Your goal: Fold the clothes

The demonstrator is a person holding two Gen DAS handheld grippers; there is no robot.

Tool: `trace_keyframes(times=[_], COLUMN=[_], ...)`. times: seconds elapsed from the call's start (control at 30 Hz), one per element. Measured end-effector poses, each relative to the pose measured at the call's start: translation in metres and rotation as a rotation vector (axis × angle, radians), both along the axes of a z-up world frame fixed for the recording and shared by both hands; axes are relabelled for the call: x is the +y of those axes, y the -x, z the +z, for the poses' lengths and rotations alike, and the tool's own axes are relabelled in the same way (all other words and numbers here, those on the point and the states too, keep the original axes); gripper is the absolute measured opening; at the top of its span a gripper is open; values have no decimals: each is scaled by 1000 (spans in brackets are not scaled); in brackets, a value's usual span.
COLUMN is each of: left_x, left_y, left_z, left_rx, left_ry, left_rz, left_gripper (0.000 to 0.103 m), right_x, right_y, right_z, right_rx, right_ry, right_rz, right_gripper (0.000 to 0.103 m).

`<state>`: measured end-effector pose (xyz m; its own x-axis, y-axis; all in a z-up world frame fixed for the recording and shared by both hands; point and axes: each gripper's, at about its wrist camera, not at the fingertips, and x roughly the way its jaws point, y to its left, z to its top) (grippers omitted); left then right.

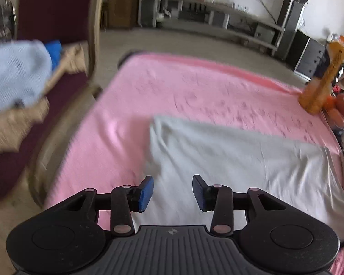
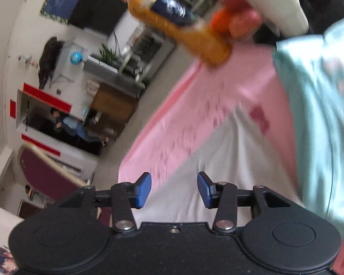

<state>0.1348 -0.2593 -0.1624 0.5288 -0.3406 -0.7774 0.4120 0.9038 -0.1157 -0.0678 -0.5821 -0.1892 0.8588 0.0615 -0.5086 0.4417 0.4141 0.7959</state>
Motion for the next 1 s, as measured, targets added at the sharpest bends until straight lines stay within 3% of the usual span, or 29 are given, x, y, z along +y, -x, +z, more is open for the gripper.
trace_keyframes(times=[0.07,0.1,0.2,0.43,0.5,0.63,0.7,0.8,0.83,0.9,1.0], left_x=[-13,-17,-23,-19,-18,-16,-14,-12,-11,-8,1], left_y=[-4,-4,-6,-1,-1,-1,-1,1,1,5,18], left_z=[-18,-26,-45,-50,-50,-51,-52,-52,-51,-49,-41], left_rx=[36,49,82,63,68,69,70,70,70,71,80], left_ry=[-42,-64,-110,-126,-128,-135,-136,-143,-146,-150,-114], left_rz=[-4,2,6,-14,-9,-11,-11,-1,3,20,39], left_gripper=[40,39,40,49,52,57,59,60,60,59,59], right_x=[8,13,25,35,21,-16,-31,-41,-39,-32,-15], right_y=[-21,-32,-58,-96,-87,-46,-19,10,16,25,33], right_z=[-12,-17,-28,-52,-56,-54,-47,-34,-28,-18,-1], right_rx=[64,87,117,157,143,183,233,289,299,278,221], right_ry=[-2,6,14,-9,-60,-65,1,72,99,107,116], right_rz=[46,70,134,233,176,-57,-192,-322,-340,-316,-222], right_gripper=[40,33,32,29,25,18,11,11,12,30,36])
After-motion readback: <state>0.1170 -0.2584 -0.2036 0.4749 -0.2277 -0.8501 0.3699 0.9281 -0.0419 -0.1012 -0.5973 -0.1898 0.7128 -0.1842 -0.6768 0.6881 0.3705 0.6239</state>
